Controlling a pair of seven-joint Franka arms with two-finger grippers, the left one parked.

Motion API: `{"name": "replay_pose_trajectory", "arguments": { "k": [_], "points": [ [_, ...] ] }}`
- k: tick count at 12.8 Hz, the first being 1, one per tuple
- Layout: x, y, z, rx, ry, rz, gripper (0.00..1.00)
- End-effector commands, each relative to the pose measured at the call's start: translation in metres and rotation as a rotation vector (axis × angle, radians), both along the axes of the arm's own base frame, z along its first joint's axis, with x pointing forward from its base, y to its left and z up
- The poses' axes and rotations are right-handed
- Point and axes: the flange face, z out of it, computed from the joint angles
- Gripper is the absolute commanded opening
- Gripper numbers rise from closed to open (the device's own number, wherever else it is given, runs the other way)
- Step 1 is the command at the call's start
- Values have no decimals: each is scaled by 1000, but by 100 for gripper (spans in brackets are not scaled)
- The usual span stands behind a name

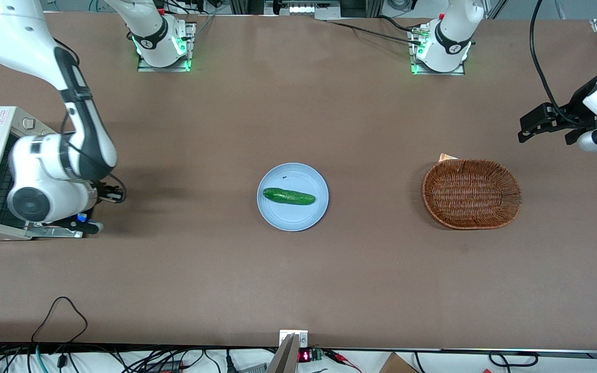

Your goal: Open oven door with right arm only

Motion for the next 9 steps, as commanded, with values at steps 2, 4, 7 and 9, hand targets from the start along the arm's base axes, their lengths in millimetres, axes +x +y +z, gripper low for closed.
{"name": "replay_pose_trajectory", "arguments": {
  "k": [2, 4, 7, 9],
  "points": [
    [15, 11, 71, 84, -16, -37, 100],
    [27, 34, 129, 87, -118, 3, 100],
    [40, 39, 182, 112, -232, 7, 100],
    [42, 38, 204, 189, -272, -21, 100]
  ]
}}
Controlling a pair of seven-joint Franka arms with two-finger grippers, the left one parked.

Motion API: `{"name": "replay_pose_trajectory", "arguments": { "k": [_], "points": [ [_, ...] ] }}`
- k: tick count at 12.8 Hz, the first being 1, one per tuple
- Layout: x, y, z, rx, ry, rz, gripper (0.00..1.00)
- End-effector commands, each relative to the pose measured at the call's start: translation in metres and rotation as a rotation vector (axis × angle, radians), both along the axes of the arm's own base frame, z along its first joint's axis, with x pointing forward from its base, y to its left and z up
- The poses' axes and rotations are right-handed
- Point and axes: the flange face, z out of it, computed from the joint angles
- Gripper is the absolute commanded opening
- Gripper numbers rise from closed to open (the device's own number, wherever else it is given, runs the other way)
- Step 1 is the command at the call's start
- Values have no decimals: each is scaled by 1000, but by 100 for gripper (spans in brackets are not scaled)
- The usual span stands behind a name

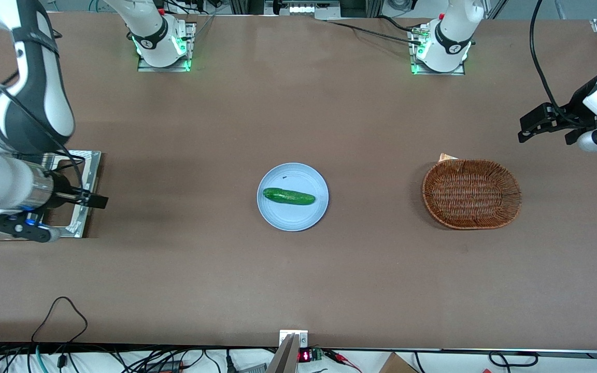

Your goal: Open oven door with right arm only

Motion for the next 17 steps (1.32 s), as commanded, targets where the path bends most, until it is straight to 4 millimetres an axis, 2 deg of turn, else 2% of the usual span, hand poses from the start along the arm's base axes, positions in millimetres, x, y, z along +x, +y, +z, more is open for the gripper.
{"name": "replay_pose_trajectory", "arguments": {
  "k": [1, 2, 3, 4, 5, 6, 7, 9, 10, 13, 17],
  "points": [
    [5, -10, 20, 106, -25, -20, 100],
    [1, -15, 32, 112, -31, -9, 100],
    [-14, -26, 60, 131, -60, 68, 100],
    [-27, -31, 60, 168, -44, 167, 100],
    [-42, -38, 64, 194, -50, 185, 100],
    [-52, -37, 65, 198, -76, 177, 100],
    [-71, -35, 62, 190, -92, 173, 100],
    [-117, -30, 57, 166, -157, 157, 100],
    [-127, -27, 56, 153, -149, 123, 100],
    [-138, -34, 78, 115, -47, 139, 100],
    [-142, -40, 84, 112, -28, 181, 100]
  ]
}}
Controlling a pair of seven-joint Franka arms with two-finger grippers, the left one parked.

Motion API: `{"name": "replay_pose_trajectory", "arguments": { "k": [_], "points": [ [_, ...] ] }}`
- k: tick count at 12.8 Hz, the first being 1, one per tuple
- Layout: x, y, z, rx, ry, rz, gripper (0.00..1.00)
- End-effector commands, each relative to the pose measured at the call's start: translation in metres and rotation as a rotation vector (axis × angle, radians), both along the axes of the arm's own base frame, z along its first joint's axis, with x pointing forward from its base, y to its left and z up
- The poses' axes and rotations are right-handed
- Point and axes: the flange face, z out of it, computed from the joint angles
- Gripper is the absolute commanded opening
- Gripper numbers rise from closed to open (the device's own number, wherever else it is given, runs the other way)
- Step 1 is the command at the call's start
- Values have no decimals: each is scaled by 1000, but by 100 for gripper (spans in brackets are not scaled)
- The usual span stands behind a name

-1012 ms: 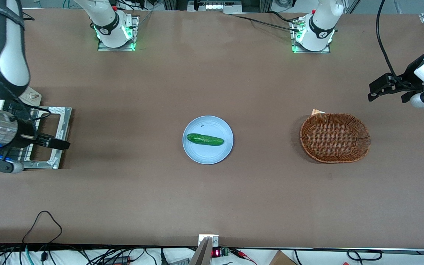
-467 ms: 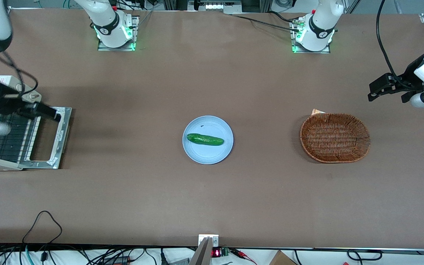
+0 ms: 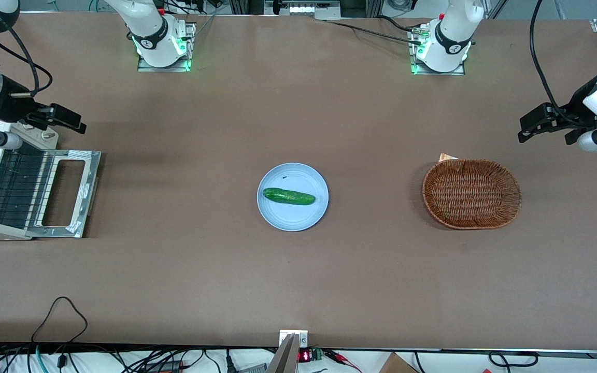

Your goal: Open oven door with right arm only

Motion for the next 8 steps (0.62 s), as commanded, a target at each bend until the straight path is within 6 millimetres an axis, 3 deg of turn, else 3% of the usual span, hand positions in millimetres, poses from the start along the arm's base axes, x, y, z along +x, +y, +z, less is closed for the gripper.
{"name": "replay_pose_trajectory", "arguments": {
  "k": [1, 4, 6, 8],
  "points": [
    [0, -1, 4, 3, 0, 91, 100],
    [9, 26, 2, -5, -59, 136, 100],
    [12, 16, 1, -5, -72, 129, 100],
    [12, 30, -1, -14, -76, 144, 100]
  ]
}}
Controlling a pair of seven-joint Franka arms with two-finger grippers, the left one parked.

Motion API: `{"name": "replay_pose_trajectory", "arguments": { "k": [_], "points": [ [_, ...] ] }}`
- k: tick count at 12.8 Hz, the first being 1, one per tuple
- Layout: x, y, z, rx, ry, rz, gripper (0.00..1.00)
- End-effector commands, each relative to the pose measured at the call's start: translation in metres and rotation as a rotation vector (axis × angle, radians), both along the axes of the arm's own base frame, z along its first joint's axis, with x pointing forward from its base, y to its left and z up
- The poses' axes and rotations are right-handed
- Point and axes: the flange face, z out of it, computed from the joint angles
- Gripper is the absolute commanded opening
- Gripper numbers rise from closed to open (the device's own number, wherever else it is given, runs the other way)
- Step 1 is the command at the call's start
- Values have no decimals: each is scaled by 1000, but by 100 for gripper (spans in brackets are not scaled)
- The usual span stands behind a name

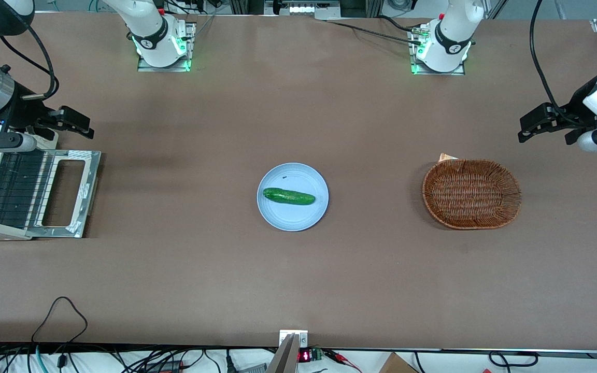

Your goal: Open oven door with right arm only

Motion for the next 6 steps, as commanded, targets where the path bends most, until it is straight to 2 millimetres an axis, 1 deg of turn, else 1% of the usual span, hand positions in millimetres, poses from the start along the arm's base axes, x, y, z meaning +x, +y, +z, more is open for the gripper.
{"name": "replay_pose_trajectory", "arguments": {
  "k": [1, 3, 6],
  "points": [
    [1, 5, 3, -25, -14, 23, 100],
    [3, 8, -1, -24, -4, 27, 100],
    [3, 1, 3, -23, -8, 21, 100]
  ]
}}
